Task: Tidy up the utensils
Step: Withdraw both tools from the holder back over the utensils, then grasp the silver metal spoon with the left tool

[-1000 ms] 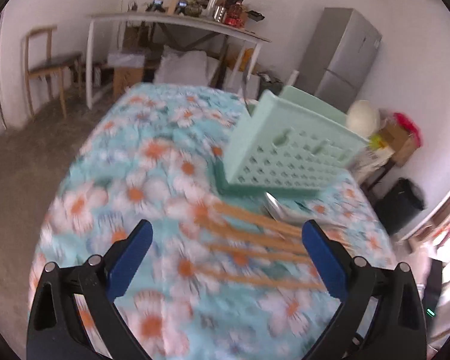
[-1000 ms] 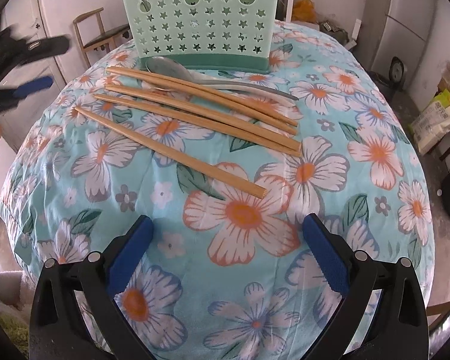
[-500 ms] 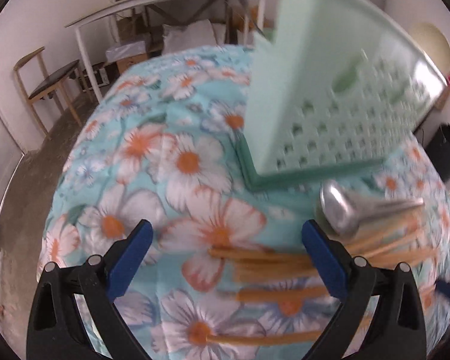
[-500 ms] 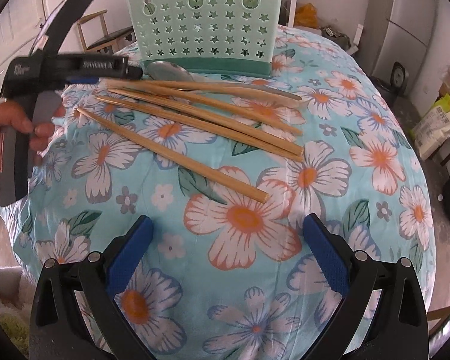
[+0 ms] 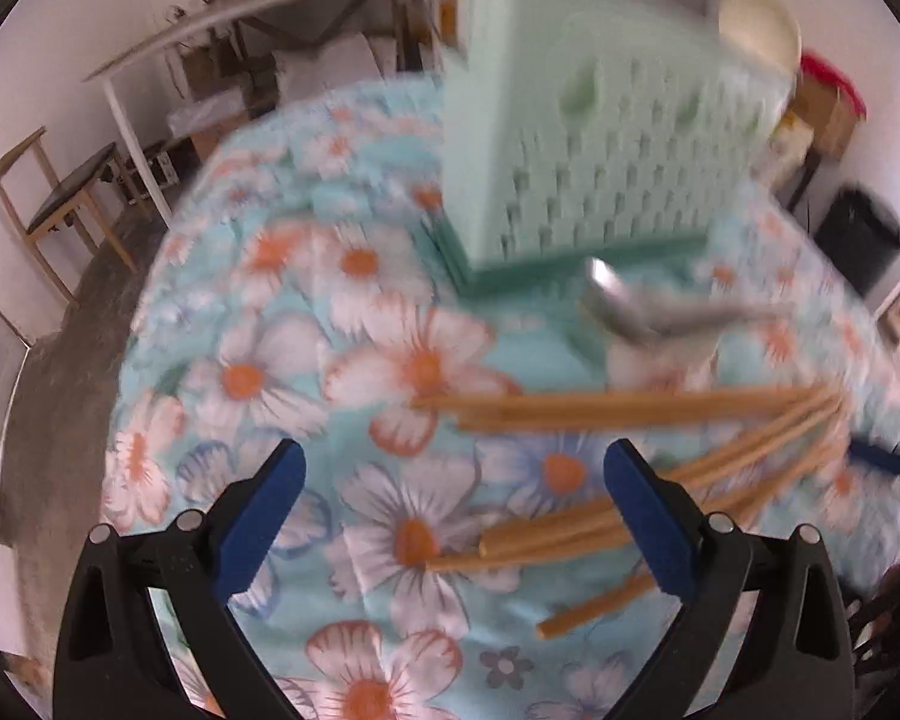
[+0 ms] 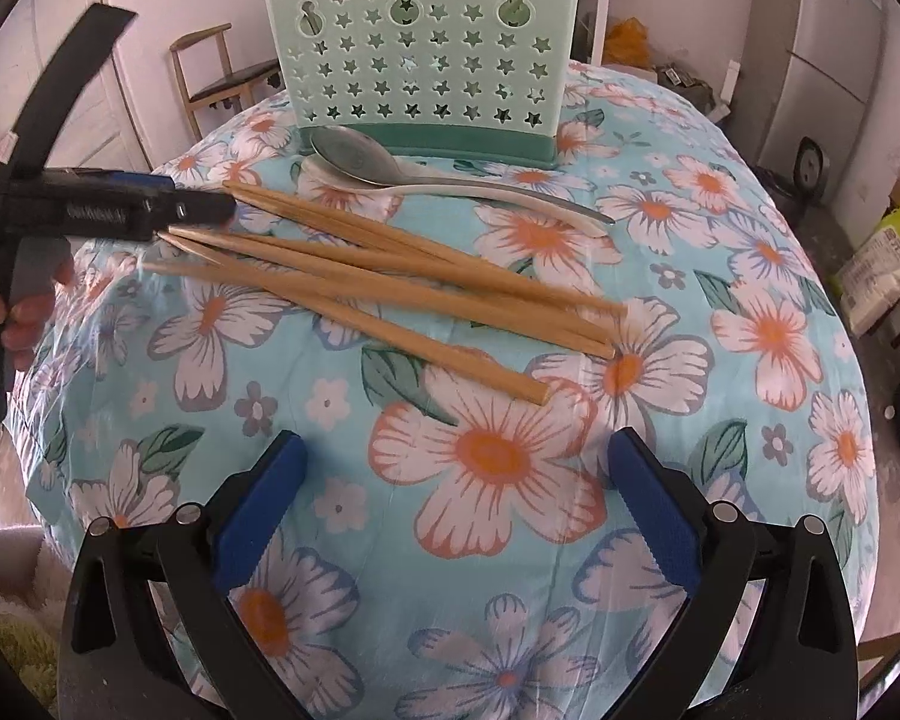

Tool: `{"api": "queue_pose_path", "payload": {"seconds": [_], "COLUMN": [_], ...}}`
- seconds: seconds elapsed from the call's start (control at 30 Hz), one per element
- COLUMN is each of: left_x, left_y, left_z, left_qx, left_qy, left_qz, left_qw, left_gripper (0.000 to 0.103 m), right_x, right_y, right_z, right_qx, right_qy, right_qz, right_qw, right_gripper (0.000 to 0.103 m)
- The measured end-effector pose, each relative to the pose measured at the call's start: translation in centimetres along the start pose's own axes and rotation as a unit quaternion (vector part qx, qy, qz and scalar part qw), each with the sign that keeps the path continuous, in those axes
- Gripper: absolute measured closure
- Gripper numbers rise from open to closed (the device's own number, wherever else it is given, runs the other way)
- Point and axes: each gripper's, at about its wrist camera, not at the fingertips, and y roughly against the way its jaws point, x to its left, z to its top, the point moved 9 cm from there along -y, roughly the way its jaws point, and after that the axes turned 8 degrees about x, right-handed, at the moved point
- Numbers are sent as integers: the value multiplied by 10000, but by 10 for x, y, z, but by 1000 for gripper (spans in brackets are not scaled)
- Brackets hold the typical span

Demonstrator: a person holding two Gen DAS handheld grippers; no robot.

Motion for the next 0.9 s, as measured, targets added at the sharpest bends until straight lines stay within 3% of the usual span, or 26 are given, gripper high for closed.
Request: {"api": "queue_pose_path", "payload": {"seconds": [0.1,0.27,0.9], "left_x": [-4,-22,-33], "left_y": [20,25,5], "left_z": [18,45,44], "left_qx": [-497,-768,-502], "left_qy": [254,381,505], "left_qz": [-315,-731,-1053], "left_qw": [9979,9936,9919], "left_gripper": [6,6,35], "right_x": [1,1,1], "right_y": [1,1,0], "right_z": [0,0,2], "right_qx": [-37,-47,-28], "right_qy": [-3,-4,40], "right_qz": [4,24,23], "right_qw": [10000,10000,10000], "right_gripper": [6,6,6]}}
